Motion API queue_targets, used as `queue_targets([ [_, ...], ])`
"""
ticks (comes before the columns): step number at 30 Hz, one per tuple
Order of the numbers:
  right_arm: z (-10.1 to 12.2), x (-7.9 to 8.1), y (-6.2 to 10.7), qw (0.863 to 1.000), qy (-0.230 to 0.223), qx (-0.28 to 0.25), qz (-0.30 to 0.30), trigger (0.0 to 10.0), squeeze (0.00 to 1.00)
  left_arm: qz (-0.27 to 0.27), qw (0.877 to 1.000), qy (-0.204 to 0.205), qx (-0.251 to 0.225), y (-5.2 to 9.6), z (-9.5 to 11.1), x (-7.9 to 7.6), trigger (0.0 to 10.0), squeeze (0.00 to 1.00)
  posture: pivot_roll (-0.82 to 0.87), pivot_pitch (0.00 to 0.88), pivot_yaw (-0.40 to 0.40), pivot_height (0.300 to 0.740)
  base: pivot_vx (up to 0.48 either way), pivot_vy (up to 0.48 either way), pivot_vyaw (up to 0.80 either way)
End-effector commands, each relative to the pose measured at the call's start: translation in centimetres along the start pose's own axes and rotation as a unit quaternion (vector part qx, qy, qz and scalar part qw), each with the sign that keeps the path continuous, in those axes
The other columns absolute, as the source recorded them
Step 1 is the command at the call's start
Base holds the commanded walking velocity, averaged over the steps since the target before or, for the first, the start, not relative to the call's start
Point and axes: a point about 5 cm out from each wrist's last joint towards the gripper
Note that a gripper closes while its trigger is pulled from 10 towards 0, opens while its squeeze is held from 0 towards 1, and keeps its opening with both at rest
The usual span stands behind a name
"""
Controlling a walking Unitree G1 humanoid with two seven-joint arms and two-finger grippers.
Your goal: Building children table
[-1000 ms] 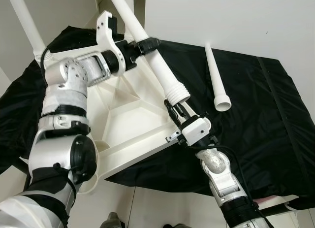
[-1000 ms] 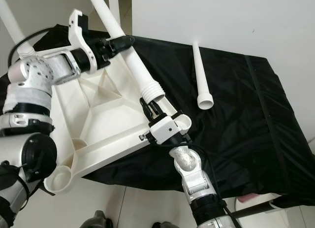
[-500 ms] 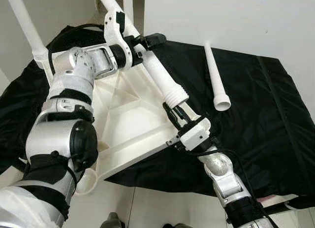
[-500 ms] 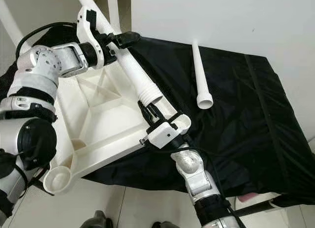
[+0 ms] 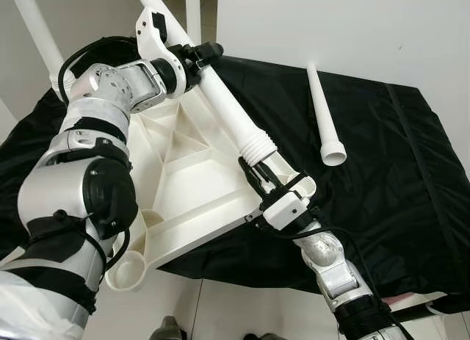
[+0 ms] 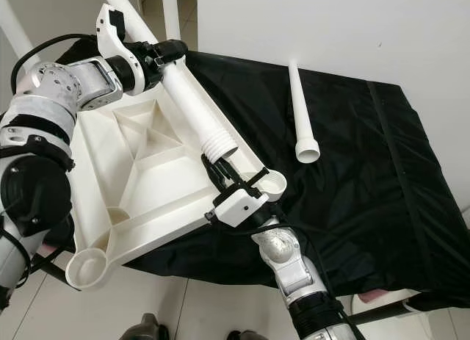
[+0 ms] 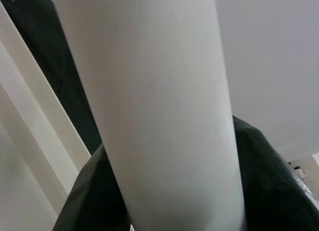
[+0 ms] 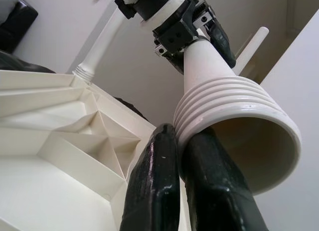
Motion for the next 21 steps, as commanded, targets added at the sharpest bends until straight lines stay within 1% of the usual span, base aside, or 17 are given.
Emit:
queue_targets([
  [1,0.4,-0.3,-0.1,1.0,0.011,-0.019,-0.008,10.0,0.0,0.011,1.0,-0.014,-0.015,0.1,0.8,-0.2,0.0,0.0,0.13,0.05,-0.028,0.74,0.0,0.0,0.0],
  [3,0.4,-0.3,-0.1,1.0,0.011,-0.019,-0.008,10.0,0.0,0.011,1.0,-0.014,-0.015,0.1,0.8,-0.2,0.0,0.0,0.13,0.05,-0.028,0.74,0.0,0.0,0.0],
  [4,0.5,-0.3,-0.2,1.0,0.012,-0.022,-0.016,10.0,0.0,0.011,1.0,-0.003,-0.015,0.1,0.7,-0.2,0.0,0.0,0.13,0.05,-0.028,0.74,0.0,0.0,0.0],
  [6,0.6,-0.4,-0.2,0.999,0.013,-0.024,-0.02,10.0,0.0,0.01,1.0,0.003,-0.015,0.1,0.7,-0.2,0.0,0.0,0.13,0.05,-0.028,0.74,0.0,0.0,0.0],
  [7,0.6,-0.4,-0.2,0.999,0.009,-0.025,-0.026,10.0,0.33,0.008,1.0,0.007,-0.016,0.0,0.8,-0.2,0.0,0.0,0.13,0.05,-0.028,0.74,0.0,0.0,0.0],
  [8,0.7,-0.5,-0.2,0.999,0.005,-0.028,-0.034,10.0,1.0,0.01,1.0,0.01,-0.017,0.0,0.8,-0.2,0.0,0.0,0.14,0.042,-0.028,0.74,0.0,0.0,0.0],
  [11,0.8,-0.5,-0.2,0.999,0.002,-0.03,-0.038,10.0,1.0,0.012,1.0,0.01,-0.019,0.1,0.9,-0.2,0.0,0.0,0.14,0.042,-0.028,0.74,0.0,0.0,0.0],
  [15,1.0,-0.4,0.1,0.998,0.004,-0.033,-0.051,10.0,1.0,0.014,0.999,0.027,-0.022,0.2,1.1,-0.2,0.0,0.0,0.14,0.031,-0.023,0.74,0.0,0.0,0.0],
  [17,1.0,-0.4,0.1,0.998,0.004,-0.033,-0.051,10.0,1.0,0.014,0.999,0.027,-0.022,0.2,1.1,-0.2,0.0,0.0,0.14,0.031,-0.023,0.74,0.0,0.0,0.0],
  [18,1.0,-0.3,0.4,0.998,0.007,-0.034,-0.053,10.0,1.0,0.022,0.999,0.031,-0.026,0.3,1.2,0.0,10.0,0.0,0.14,0.028,-0.023,0.74,0.0,0.0,0.0],
  [19,1.0,-0.3,0.4,0.998,0.007,-0.034,-0.053,10.0,1.0,0.022,0.999,0.031,-0.026,0.3,1.2,0.0,10.0,0.0,0.14,0.028,-0.023,0.74,0.0,0.0,0.0],
  [20,1.0,-0.2,0.8,0.998,0.009,-0.031,-0.051,10.0,1.0,0.028,0.998,0.039,-0.033,0.4,1.5,0.2,10.0,0.0,0.13,0.027,-0.021,0.74,0.0,0.0,0.0],
  [21,0.9,0.2,1.7,0.999,0.01,-0.021,-0.039,10.0,1.0,0.033,0.997,0.049,-0.048,0.7,2.1,0.2,10.0,0.0,0.13,0.026,-0.019,0.74,0.0,0.0,0.0],
])
Point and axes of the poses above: a point about 5 cm out from each wrist's last joint towards the gripper, its own y axis pointing back from the gripper into the wrist, its own z axis along the axis of the wrist's last joint, x = y × z, and after that the axes turned 12 degrees about y, right-handed
